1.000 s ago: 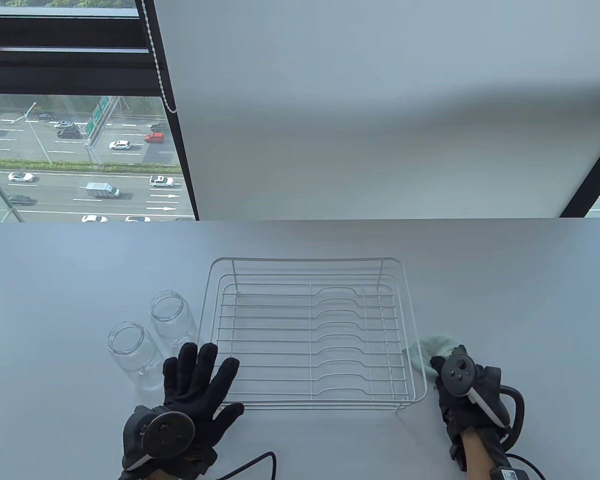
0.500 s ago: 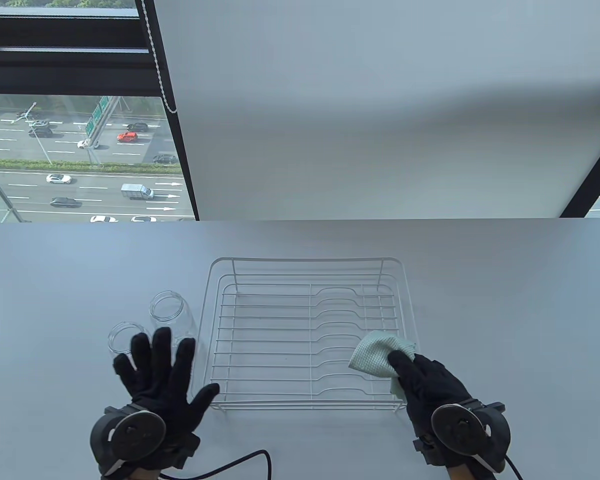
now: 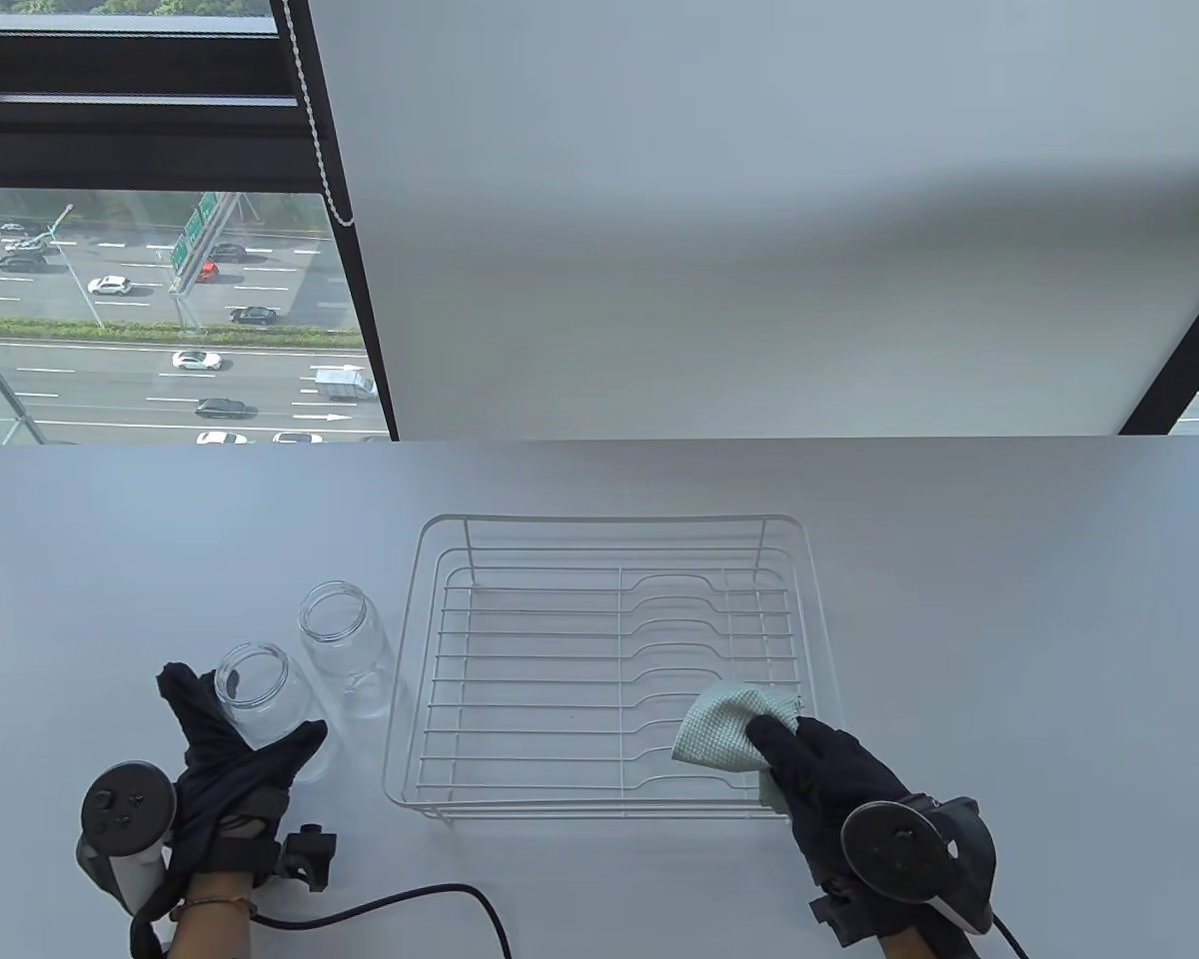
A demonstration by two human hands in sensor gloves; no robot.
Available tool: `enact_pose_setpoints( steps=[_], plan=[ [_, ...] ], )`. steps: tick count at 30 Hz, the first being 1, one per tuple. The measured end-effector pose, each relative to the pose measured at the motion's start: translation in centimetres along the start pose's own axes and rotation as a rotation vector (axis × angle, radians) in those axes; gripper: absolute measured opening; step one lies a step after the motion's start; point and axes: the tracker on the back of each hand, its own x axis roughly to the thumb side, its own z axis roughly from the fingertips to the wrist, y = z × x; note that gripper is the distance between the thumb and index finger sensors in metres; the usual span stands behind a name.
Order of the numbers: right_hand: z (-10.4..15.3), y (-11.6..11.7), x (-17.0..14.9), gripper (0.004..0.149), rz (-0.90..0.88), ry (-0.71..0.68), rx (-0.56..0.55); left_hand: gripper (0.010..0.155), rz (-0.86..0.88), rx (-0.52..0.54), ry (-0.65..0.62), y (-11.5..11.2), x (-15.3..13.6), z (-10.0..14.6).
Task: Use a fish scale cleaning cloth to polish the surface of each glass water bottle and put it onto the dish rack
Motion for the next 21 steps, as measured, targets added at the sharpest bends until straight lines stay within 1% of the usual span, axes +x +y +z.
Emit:
enact_pose_setpoints(
  steps=[1, 2, 3, 4, 6, 7, 8, 9, 10, 11, 12, 13, 14, 16, 18, 19, 21],
  plan=[
    [0.0, 0.0, 0.0, 0.043, 0.005, 0.001, -0.004, 0.125, 0.036, 0.016, -0.017, -0.1, 0.1, 0.2],
    [0.0, -0.1, 0.0, 0.043, 0.013, 0.004, -0.004, 0.123, 0.024, 0.057, -0.037, -0.1, 0.2, 0.0],
    [-0.1, -0.1, 0.0, 0.043, 0.013, 0.005, -0.005, 0.123, 0.027, 0.041, -0.044, 0.0, 0.1, 0.1],
    [-0.1, -0.1, -0.1, 0.043, 0.007, 0.011, -0.009, 0.122, 0.025, 0.057, -0.046, 0.0, 0.3, 0.2],
    [0.0, -0.1, -0.2, 0.043, -0.018, 0.025, -0.006, 0.119, -0.053, 0.109, -0.125, 0.4, 1.0, 0.6],
    [0.0, -0.1, -0.3, 0.043, -0.021, 0.027, -0.008, 0.114, -0.083, 0.135, -0.184, 0.8, 2.0, 0.9],
    [-0.1, 0.0, -0.3, 0.043, -0.02, 0.032, -0.006, 0.112, -0.072, 0.17, -0.247, 1.2, 3.2, 1.2],
    [-0.2, 0.1, -0.4, 0.043, -0.024, 0.039, 0.002, 0.112, -0.037, 0.196, -0.346, 1.5, 4.9, 1.7],
    [-0.3, 0.2, -0.4, 0.043, -0.026, 0.042, 0.008, 0.111, -0.021, 0.2, -0.433, 1.6, 6.7, 2.1],
    [-0.4, 0.3, -0.4, 0.043, -0.027, 0.045, 0.016, 0.111, -0.002, 0.2, -0.488, 1.5, 8.2, 2.5],
    [-0.5, 0.5, -0.3, 0.043, -0.026, 0.048, 0.034, 0.11, 0.057, 0.172, -0.556, 0.8, 10.7, 3.2],
    [-0.5, 0.5, -0.3, 0.043, -0.022, 0.047, 0.041, 0.109, 0.098, 0.137, -0.586, 0.1, 12.1, 3.5],
    [-0.4, 0.7, -0.1, 0.044, -0.006, 0.041, 0.031, 0.107, 0.16, 0.044, -0.599, -1.8, 14.7, 3.9],
    [-0.3, 0.7, 0.0, 0.044, 0.012, 0.031, 0.023, 0.107, 0.268, -0.083, -0.581, -4.6, 17.2, 4.2],
    [0.0, 0.4, 0.1, 0.044, 0.033, 0.03, -0.015, 0.106, 0.41, -0.213, -0.524, -8.2, 18.6, 4.7],
    [-0.1, 0.3, 0.1, 0.044, 0.031, 0.03, -0.026, 0.106, 0.456, -0.254, -0.5, -9.3, 18.7, 4.8],
    [-0.5, -0.1, 0.0, 0.044, -0.011, 0.074, -0.063, 0.105, 0.582, -0.395, -0.418, -13.0, 18.4, 5.2]
  ],
)
